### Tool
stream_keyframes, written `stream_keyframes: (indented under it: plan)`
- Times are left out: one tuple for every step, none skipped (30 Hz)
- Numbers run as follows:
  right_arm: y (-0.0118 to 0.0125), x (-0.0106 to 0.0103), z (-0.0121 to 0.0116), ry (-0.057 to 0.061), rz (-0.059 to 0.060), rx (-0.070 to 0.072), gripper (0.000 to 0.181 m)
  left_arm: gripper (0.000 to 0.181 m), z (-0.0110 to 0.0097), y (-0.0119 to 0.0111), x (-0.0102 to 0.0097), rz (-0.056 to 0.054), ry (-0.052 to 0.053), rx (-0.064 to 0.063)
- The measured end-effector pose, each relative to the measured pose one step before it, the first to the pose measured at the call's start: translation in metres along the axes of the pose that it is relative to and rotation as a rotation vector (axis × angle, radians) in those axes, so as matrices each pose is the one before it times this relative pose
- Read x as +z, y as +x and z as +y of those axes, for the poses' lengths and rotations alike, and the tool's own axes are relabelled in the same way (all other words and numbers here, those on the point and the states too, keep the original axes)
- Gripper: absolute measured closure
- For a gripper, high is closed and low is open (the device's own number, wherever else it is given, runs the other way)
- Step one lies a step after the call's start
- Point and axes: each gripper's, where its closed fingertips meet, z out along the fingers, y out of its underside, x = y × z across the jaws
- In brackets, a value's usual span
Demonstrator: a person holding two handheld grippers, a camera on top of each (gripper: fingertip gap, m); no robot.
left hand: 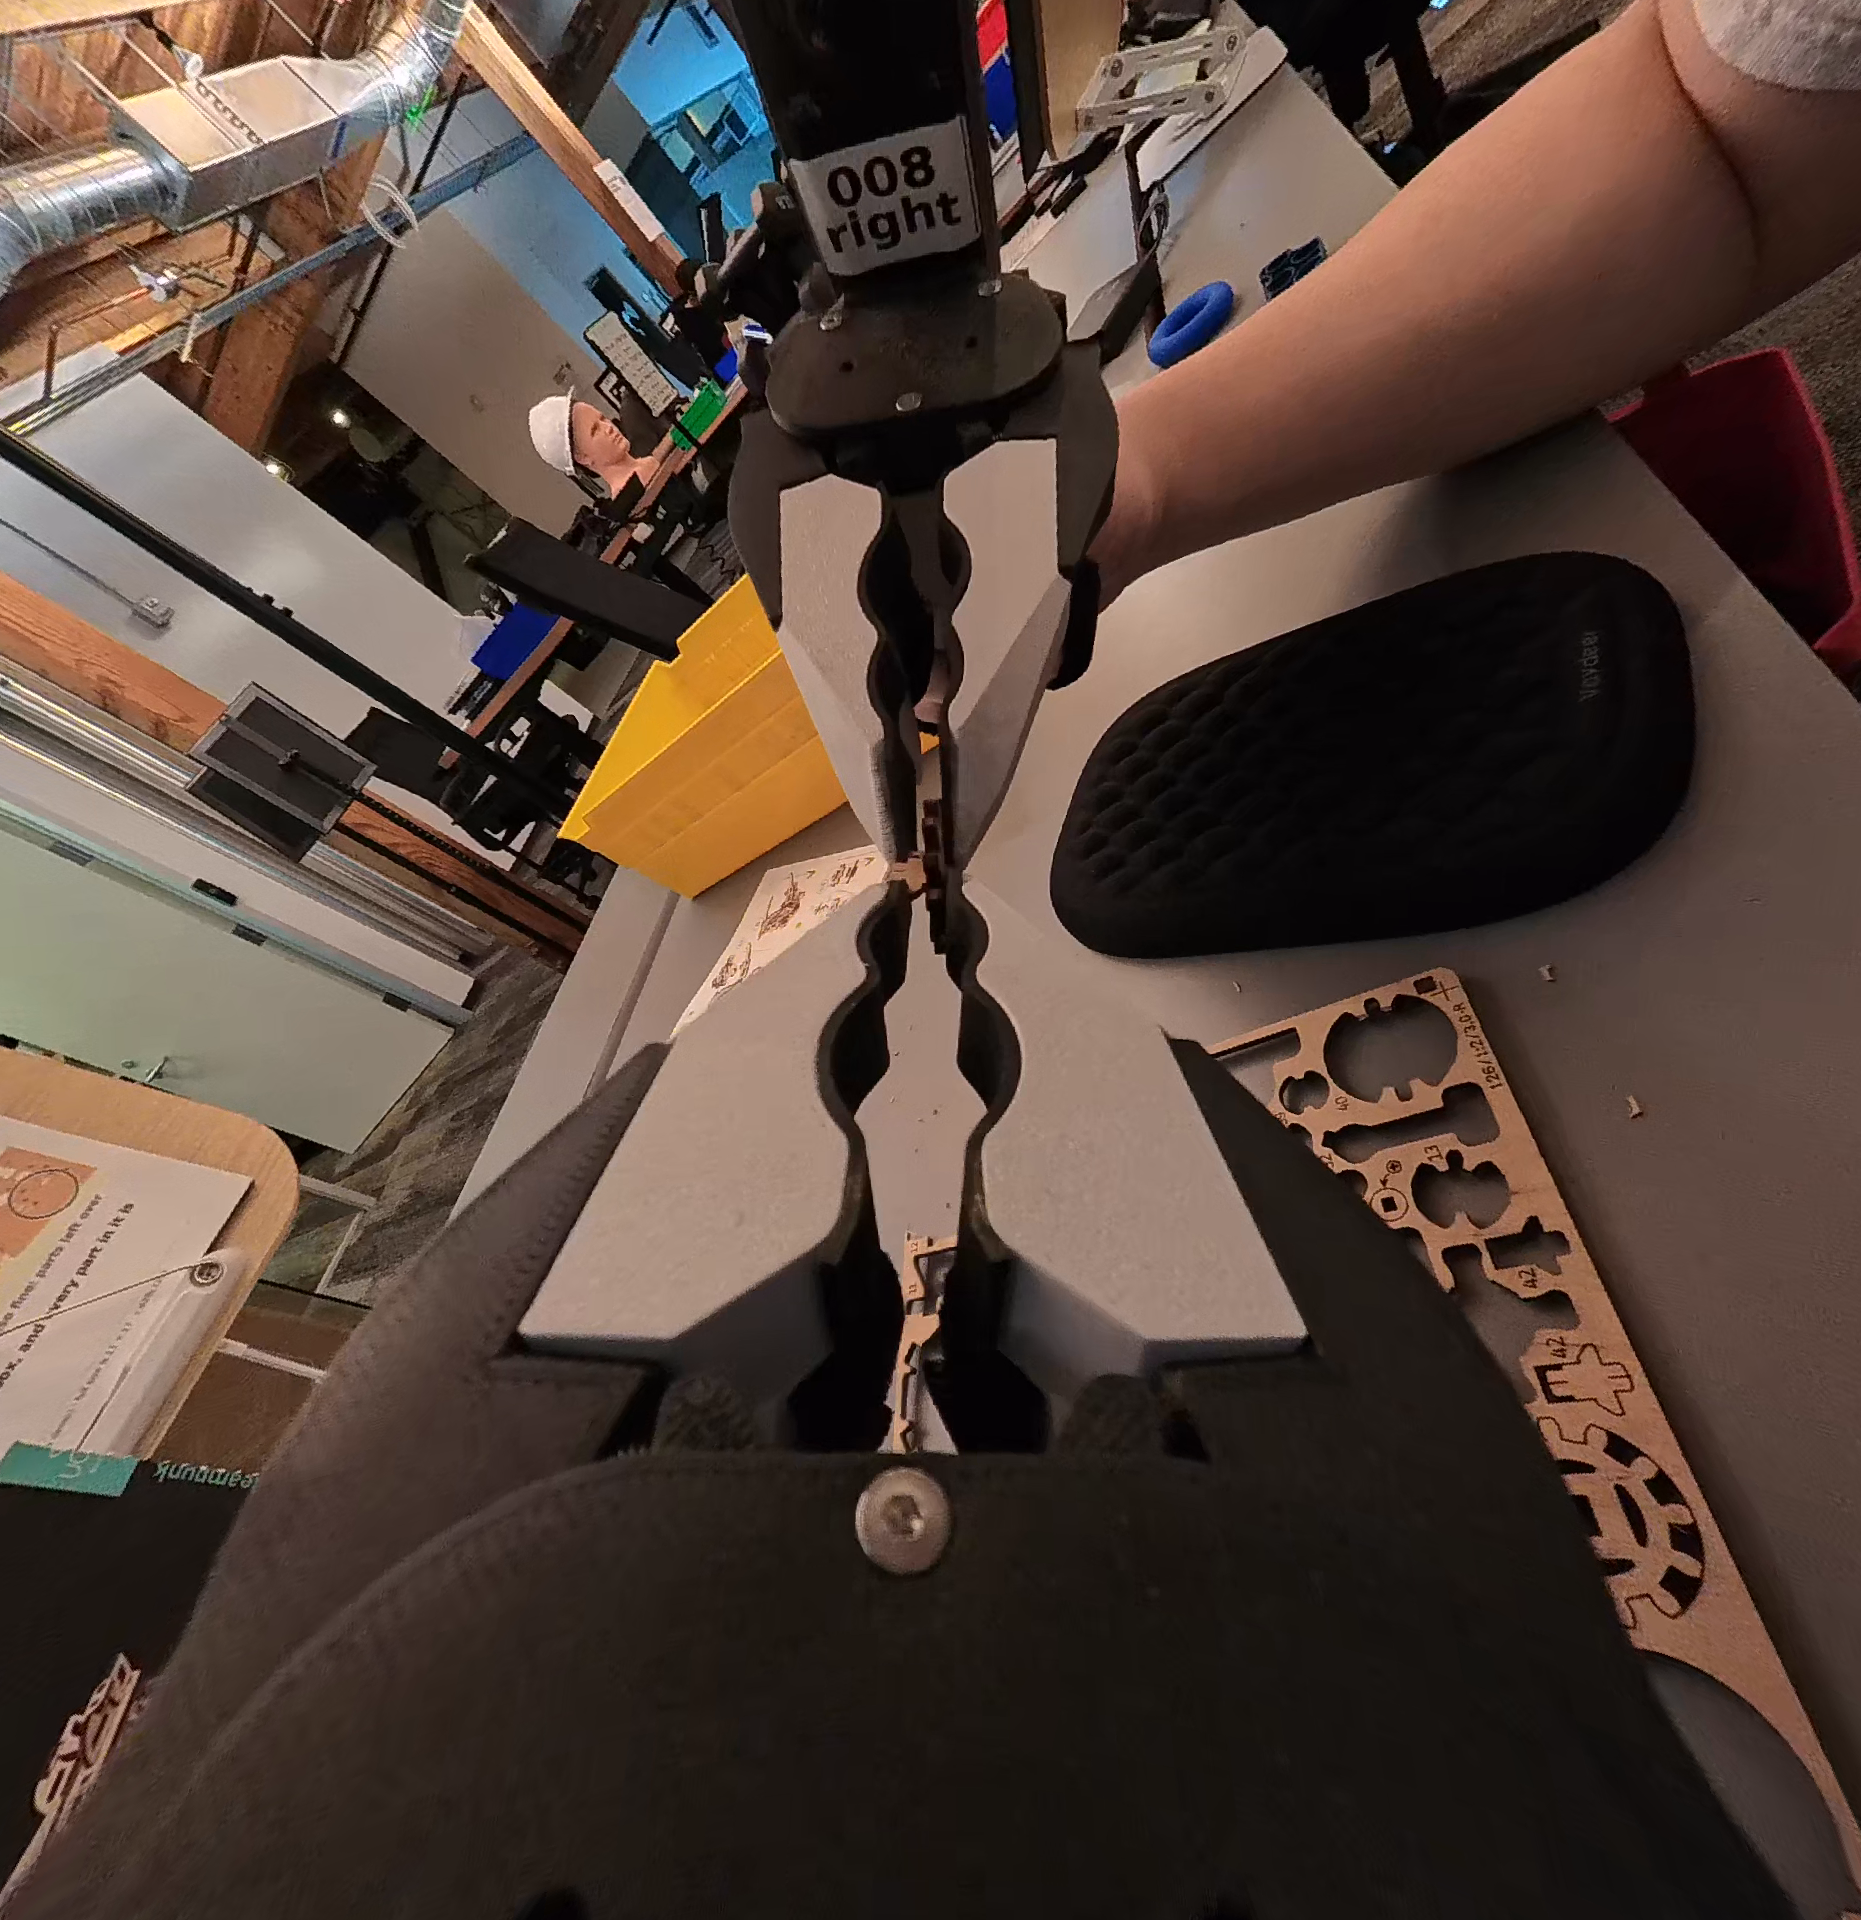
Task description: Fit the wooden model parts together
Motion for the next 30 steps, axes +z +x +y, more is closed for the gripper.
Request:
stream_keyframes:
  plan:
    - [-0.00013, 0.0002, 0.00052, -0.002, -0.002, 0.0028, 0.177, 0.176, 0.00053, 0.00027, 0.00006, 0.0015, -0.0026, -0.0001]
    - [-0.00032, 0.00011, 0.00059, -0.0022, -0.0044, 0.0041, 0.177, 0.177, 0.00039, 0.00038, 0.00008, 0.0044, -0.0029, -0.0019]
    - [-0.00012, 0.00016, 0.0002, -0.0001, -0.0005, 0.0004, 0.177, 0.176, 0.00035, 0.00018, 0.00001, 0.0017, -0.0017, 0.0006]
    - [-0.00038, 0.00012, 0.00028, -0.0027, -0.0033, 0.0015, 0.177, 0.177, 0.00017, 0.00038, 0.00001, 0.0019, -0.0013, 0.0003]
    - [-0.00003, 0.00008, 0.00007, -0.0016, -0.0007, 0.0026, 0.177, 0.177, 0.0, 0.00002, 0.00001, 0.0012, -0.0008, -0.0008]
    - [-0.00019, -0.00001, -0.00034, 0.0035, -0.0014, 0.0016, 0.177, 0.177, -0.0002, 0.0001, -0.00016, 0.002, 0.0011, -0.0023]
    - [-0.00015, 0.00003, -0.00013, 0.002, -0.0021, 0.0038, 0.177, 0.177, -0.00009, 0.00005, -0.0002, 0.0013, 0.0004, -0.0009]
    - [0.0, -0.00003, -0.00013, 0.0026, -0.0009, 0.0024, 0.177, 0.176, -0.00012, 0.00002, 0.00003, 0.0007, -0.0004, -0.0008]
    - [0.00031, 0.00019, 0.00021, -0.001, 0.002, 0.0029, 0.177, 0.177, 0.0004, -0.0003, -0.00014, -0.0006, -0.0032, -0.001]
    - [-0.00045, 0.00042, -0.00004, -0.0003, -0.0009, -0.003, 0.177, 0.176, 0.00004, 0.00038, -0.00038, 0.0056, -0.0005, -0.0009]
    - [-0.00039, -0.00013, -0.00047, 0.0045, -0.0034, 0.0026, 0.177, 0.177, -0.00051, 0.00028, -0.00013, 0.0025, 0.0041, -0.0047]
    - [-0.00015, -0.00023, -0.00071, 0.0041, -0.0027, 0.0047, 0.177, 0.177, -0.00052, 0.00011, -0.0002, 0.0022, 0.0014, -0.0017]
    - [-0.00043, 0.0001, 0.00016, 0.0001, -0.0042, 0.0026, 0.177, 0.176, 0.00005, 0.00031, -0.0001, 0.0029, -0.0031, 0.0026]
    - [-0.00023, -0.00012, 0.00023, 0.0003, -0.0009, -0.0017, 0.177, 0.177, 0.00018, 0.00037, 0.00013, 0.0007, -0.0003, -0.0002]
    - [-0.00027, 0.0003, 0.00045, -0.0018, -0.003, 0.0031, 0.177, 0.176, 0.00028, 0.00018, 0.00001, 0.0028, -0.0002, -0.0033]
    - [0.00072, -0.00007, -0.00064, 0.0073, 0.0, 0.0104, 0.177, 0.176, -0.00048, -0.0008, -0.00024, -0.0036, 0.0041, -0.0015]
    - [0.00249, -0.00055, -0.00144, 0.015, 0.0088, 0.0126, 0.177, 0.176, -0.00126, -0.00268, -0.00008, -0.0141, 0.0089, -0.0043]
    - [0.00239, -0.00092, -0.00268, 0.0286, 0.0002, 0.0314, 0.176, 0.176, -0.00254, -0.0017, -0.00021, -0.0031, 0.019, -0.0133]
    - [-0.00065, -0.00151, -0.00265, 0.0287, -0.0172, 0.018, 0.176, 0.176, -0.00297, -0.00055, -0.00013, 0.0083, 0.0222, -0.0245]
    - [0.00176, -0.00069, -0.00172, 0.017, 0.0097, 0.0006, 0.176, 0.176, -0.00151, -0.00172, -0.00007, -0.0008, 0.0092, -0.0272]
    - [0.00022, 0.00033, 0.00046, 0.0015, -0.0031, 0.0127, 0.176, 0.176, 0.00029, 0.00004, -0.00013, 0.0064, -0.002, -0.0174]
    - [-0.00081, 0.0006, 0.00166, -0.0067, -0.0135, 0.0224, 0.176, 0.176, 0.00143, 0.00064, 0.00003, 0.004, -0.0052, -0.0094]
    - [0.0009, 0.00082, 0.00154, -0.0015, 0.0008, 0.0177, 0.176, 0.176, 0.00167, -0.00027, -0.00007, -0.0066, 0.0, 0.0]
    - [-0.00021, 0.00062, 0.00069, 0.0063, -0.0074, 0.0197, 0.176, 0.176, 0.00067, 0.00028, -0.00036, -0.0051, 0.0071, 0.0062]
    - [0.00029, 0.0002, 0.00021, 0.0075, -0.007, 0.0255, 0.176, 0.176, 0.00039, -0.00048, -0.00017, -0.0079, 0.0025, 0.0049]
    - [0.00137, -0.0003, -0.0004, 0.0103, 0.0, 0.0223, 0.176, 0.176, -0.00013, -0.00105, -0.00017, -0.0071, 0.0006, 0.0]
    - [-0.00023, -0.00034, -0.0005, 0.0098, -0.0095, 0.0177, 0.176, 0.176, -0.00067, -0.00009, -0.0002, 0.0032, 0.0037, -0.0051]
    - [0.00049, -0.00057, -0.00056, 0.0072, -0.0026, 0.0124, 0.176, 0.176, 0.00001, -0.00067, -0.00025, 0.0003, 0.0009, -0.0064]
    - [0.00124, -0.00042, -0.00029, 0.0052, 0.003, 0.0106, 0.176, 0.176, 0.00006, -0.00088, -0.00052, -0.0029, 0.0021, -0.0028]
    - [-0.00111, -0.00027, -0.00085, 0.0078, -0.0132, 0.014, 0.176, 0.176, -0.00098, 0.00074, -0.00044, 0.005, 0.008, -0.0023]
